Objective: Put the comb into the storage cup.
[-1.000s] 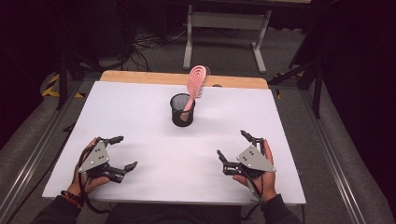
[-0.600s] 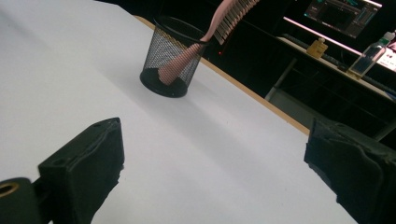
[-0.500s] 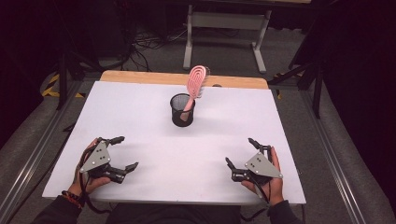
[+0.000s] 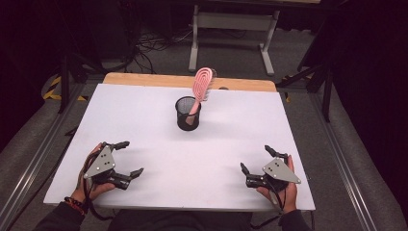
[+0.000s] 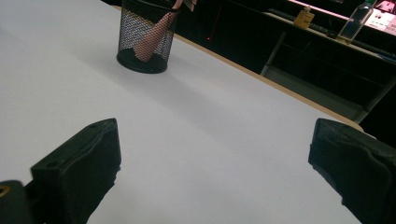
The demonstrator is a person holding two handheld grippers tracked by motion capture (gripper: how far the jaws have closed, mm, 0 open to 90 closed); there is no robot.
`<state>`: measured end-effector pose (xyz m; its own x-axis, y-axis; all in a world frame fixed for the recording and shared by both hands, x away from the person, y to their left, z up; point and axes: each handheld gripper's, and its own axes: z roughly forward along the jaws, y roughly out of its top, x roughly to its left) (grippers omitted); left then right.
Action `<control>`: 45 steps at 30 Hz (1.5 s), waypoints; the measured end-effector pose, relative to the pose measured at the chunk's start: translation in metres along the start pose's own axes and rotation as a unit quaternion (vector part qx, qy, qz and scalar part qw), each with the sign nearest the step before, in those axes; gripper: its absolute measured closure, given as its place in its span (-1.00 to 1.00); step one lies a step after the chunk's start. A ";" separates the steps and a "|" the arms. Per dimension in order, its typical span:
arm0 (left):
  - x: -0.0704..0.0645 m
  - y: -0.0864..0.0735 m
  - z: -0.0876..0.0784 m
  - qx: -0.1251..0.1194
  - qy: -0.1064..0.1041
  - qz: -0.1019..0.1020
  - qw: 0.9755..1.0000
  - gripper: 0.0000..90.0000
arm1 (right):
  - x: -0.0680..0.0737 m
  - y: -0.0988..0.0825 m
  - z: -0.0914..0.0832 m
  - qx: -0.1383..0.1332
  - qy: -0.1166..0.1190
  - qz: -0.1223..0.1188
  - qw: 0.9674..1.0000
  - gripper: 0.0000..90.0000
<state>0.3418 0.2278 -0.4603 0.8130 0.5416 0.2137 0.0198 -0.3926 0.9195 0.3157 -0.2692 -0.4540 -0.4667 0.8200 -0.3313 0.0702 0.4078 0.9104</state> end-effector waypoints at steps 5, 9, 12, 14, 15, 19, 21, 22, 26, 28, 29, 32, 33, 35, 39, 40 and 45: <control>0.000 0.000 0.003 0.001 -0.003 0.004 1.000 -0.92 | 0.000 0.001 -0.003 -0.005 -0.001 0.002 1.000 -0.93; 0.000 0.000 0.005 0.004 -0.010 0.009 1.000 -0.92 | 0.001 0.001 -0.005 -0.005 -0.006 0.003 1.000 -0.93; -0.001 0.001 0.006 0.006 -0.016 0.014 1.000 -0.92 | 0.002 0.002 -0.008 -0.006 -0.010 0.002 1.000 -0.93; -0.002 0.001 0.007 0.006 -0.018 0.015 1.000 -0.93 | 0.003 0.002 -0.009 -0.006 -0.011 0.003 1.000 -0.93; -0.002 0.001 0.007 0.006 -0.019 0.017 1.000 -0.93 | 0.003 0.002 -0.009 -0.005 -0.014 0.000 1.000 -0.93; -0.001 0.001 0.008 0.004 -0.019 0.015 1.000 -0.93 | 0.003 0.001 -0.009 -0.004 -0.015 0.002 1.000 -0.93; -0.001 0.001 0.009 0.005 -0.020 0.015 1.000 -0.93 | 0.003 0.001 -0.009 -0.003 -0.015 0.001 1.000 -0.93; -0.001 0.002 0.009 0.006 -0.020 0.015 1.000 -0.93 | 0.003 0.001 -0.009 -0.002 -0.015 0.002 1.000 -0.93; -0.002 0.002 0.009 0.005 -0.022 0.017 1.000 -0.93 | 0.003 0.001 -0.010 -0.005 -0.017 0.003 1.000 -0.93; -0.002 0.002 0.009 0.004 -0.022 0.017 1.000 -0.93 | 0.003 0.001 -0.011 -0.008 -0.014 0.004 1.000 -0.93; -0.002 0.002 0.009 0.003 -0.022 0.016 1.000 -0.93 | 0.003 0.001 -0.011 -0.009 -0.012 0.005 1.000 -0.93; -0.001 0.002 0.009 0.003 -0.023 0.016 1.000 -0.93 | 0.004 0.002 -0.010 -0.008 -0.011 0.001 1.000 -0.93; -0.001 0.002 0.009 0.003 -0.023 0.014 1.000 -0.93 | 0.005 0.002 -0.010 -0.008 -0.011 0.001 1.000 -0.93; 0.000 0.002 0.009 0.003 -0.023 0.013 1.000 -0.93 | 0.005 0.001 -0.009 -0.007 -0.010 0.001 1.000 -0.93; 0.001 0.002 0.009 0.002 -0.021 0.012 1.000 -0.93 | 0.005 0.001 -0.009 -0.006 -0.010 0.001 1.000 -0.93; 0.001 0.002 0.009 0.002 -0.021 0.011 1.000 -0.93 | 0.005 0.001 -0.009 -0.006 -0.011 0.001 1.000 -0.93; 0.002 0.003 0.010 0.001 -0.020 0.009 1.000 -0.93 | 0.005 0.001 -0.009 -0.007 -0.008 0.001 1.000 -0.93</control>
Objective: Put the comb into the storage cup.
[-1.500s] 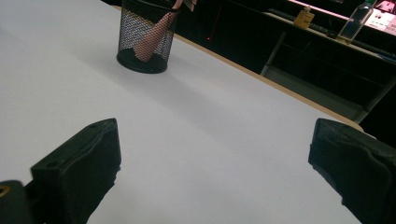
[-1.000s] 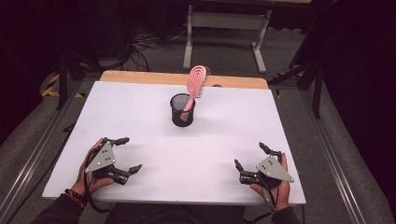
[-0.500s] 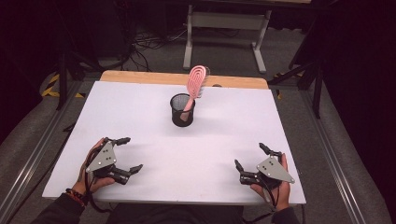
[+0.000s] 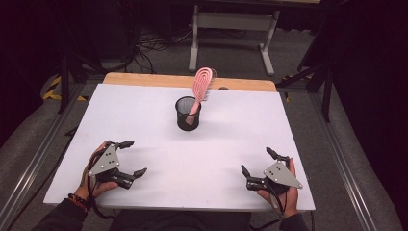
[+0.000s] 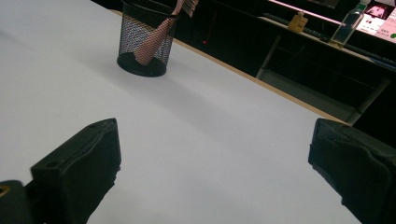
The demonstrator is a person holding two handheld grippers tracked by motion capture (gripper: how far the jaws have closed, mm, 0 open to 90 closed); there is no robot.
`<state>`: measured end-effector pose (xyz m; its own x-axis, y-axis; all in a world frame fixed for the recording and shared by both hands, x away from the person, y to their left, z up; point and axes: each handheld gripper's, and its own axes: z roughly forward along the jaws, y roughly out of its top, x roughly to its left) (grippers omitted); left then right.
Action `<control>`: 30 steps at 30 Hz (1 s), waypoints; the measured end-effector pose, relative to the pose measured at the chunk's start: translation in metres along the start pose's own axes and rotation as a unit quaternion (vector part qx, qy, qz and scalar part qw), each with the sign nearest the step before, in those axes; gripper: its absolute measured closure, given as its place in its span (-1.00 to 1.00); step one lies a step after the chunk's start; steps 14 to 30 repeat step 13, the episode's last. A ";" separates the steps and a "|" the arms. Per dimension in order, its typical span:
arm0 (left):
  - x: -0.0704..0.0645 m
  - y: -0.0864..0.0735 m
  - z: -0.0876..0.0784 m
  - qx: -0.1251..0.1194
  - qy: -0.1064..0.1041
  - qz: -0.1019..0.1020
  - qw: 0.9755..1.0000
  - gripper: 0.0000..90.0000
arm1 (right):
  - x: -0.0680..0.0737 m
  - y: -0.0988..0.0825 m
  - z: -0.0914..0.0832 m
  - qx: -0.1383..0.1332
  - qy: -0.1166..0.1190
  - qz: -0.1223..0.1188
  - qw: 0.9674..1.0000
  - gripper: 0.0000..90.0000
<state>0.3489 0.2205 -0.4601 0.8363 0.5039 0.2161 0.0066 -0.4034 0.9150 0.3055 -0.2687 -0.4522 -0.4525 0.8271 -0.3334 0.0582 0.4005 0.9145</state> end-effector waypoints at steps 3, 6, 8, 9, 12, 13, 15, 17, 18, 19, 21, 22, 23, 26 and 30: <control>0.001 0.001 0.000 -0.003 0.000 0.000 1.000 -0.92 | 0.002 0.000 0.001 0.004 0.001 -0.005 1.000 -0.93; 0.002 0.001 -0.001 -0.006 -0.001 -0.002 1.000 -0.92 | 0.004 0.000 0.002 0.005 0.002 -0.006 1.000 -0.93; 0.002 0.001 -0.002 -0.007 -0.001 -0.003 1.000 -0.92 | 0.004 0.000 0.002 0.006 0.003 -0.006 1.000 -0.93; 0.002 0.001 -0.002 -0.007 -0.001 -0.002 1.000 -0.92 | 0.005 0.000 0.003 0.006 0.003 -0.007 1.000 -0.93; 0.002 0.002 -0.002 -0.009 0.001 -0.004 1.000 -0.93 | 0.006 0.000 0.004 0.007 0.005 -0.006 1.000 -0.93; 0.003 0.002 -0.002 -0.009 0.002 -0.003 1.000 -0.93 | 0.006 0.000 0.005 0.007 0.007 -0.005 1.000 -0.93; 0.003 0.002 -0.002 -0.009 0.002 -0.003 1.000 -0.93 | 0.006 0.000 0.005 0.007 0.007 -0.005 1.000 -0.93; 0.003 0.002 -0.002 -0.009 0.002 -0.003 1.000 -0.93 | 0.006 0.000 0.005 0.007 0.007 -0.005 1.000 -0.93; 0.003 0.002 -0.002 -0.009 0.002 -0.003 1.000 -0.93 | 0.006 0.000 0.005 0.007 0.007 -0.005 1.000 -0.93; 0.003 0.002 -0.002 -0.009 0.002 -0.003 1.000 -0.93 | 0.006 0.000 0.005 0.007 0.007 -0.005 1.000 -0.93; 0.003 0.002 -0.002 -0.009 0.002 -0.003 1.000 -0.93 | 0.006 0.000 0.005 0.007 0.007 -0.005 1.000 -0.93; 0.003 0.002 -0.002 -0.009 0.002 -0.003 1.000 -0.93 | 0.006 0.000 0.005 0.007 0.007 -0.005 1.000 -0.93; 0.003 0.002 -0.002 -0.009 0.002 -0.003 1.000 -0.93 | 0.006 0.000 0.005 0.007 0.007 -0.005 1.000 -0.93; 0.003 0.002 -0.002 -0.009 0.002 -0.003 1.000 -0.93 | 0.006 0.000 0.005 0.007 0.007 -0.005 1.000 -0.93; 0.003 0.002 -0.002 -0.009 0.002 -0.003 1.000 -0.93 | 0.006 0.000 0.005 0.007 0.007 -0.005 1.000 -0.93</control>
